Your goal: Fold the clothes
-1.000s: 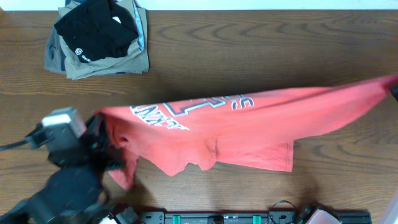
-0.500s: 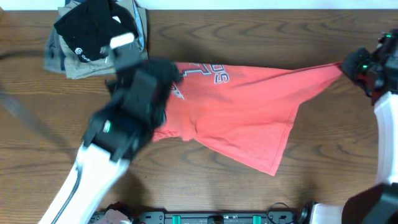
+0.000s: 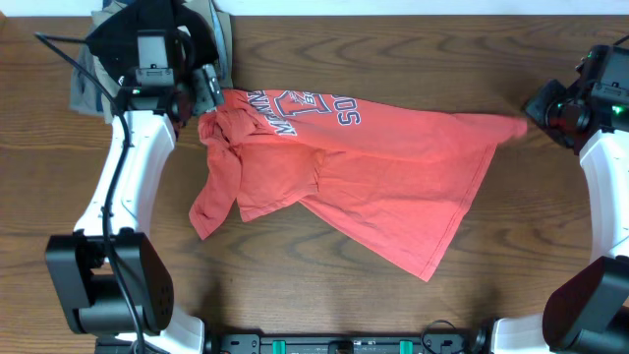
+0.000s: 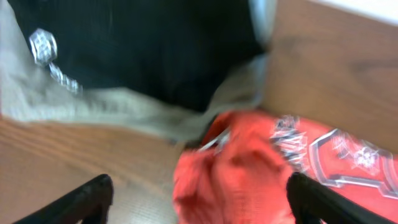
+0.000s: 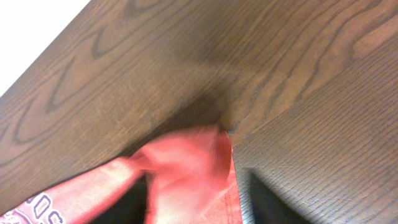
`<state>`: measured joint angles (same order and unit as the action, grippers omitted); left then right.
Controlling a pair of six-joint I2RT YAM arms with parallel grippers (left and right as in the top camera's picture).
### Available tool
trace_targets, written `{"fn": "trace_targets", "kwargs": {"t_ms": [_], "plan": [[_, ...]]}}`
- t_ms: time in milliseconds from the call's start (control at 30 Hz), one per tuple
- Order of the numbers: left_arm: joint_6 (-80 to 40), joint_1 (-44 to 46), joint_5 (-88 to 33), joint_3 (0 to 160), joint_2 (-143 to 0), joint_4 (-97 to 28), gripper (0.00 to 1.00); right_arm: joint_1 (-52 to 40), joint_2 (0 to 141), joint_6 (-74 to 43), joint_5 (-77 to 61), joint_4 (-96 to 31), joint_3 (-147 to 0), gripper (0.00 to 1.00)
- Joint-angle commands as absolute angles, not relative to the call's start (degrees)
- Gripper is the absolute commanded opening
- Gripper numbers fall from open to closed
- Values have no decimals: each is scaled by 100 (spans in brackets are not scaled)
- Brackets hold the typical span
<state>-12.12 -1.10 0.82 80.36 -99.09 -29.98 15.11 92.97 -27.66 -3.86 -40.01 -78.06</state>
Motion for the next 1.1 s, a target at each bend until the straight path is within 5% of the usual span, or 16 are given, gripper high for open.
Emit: {"fn": "trace_targets", "kwargs": {"t_ms": [0, 500, 800, 1067], "plan": [[-1271, -121, -515, 8130, -9640, -3111, 98, 1450, 9290, -2563, -307, -4084, -7896, 99], [-1278, 183, -1505, 7924, -8324, -6239, 98, 1219, 9290, -2112, -2397, -4963, -7896, 99], [-1278, 757, -1887, 6849, -8766, -6141, 99, 519, 9292, -2110, -2091, -5061, -7789, 99], [-1299, 845, -1885, 6230, -8958, -5714, 86, 73, 9292, -2115, -1579, -5052, -7675, 99]]}}
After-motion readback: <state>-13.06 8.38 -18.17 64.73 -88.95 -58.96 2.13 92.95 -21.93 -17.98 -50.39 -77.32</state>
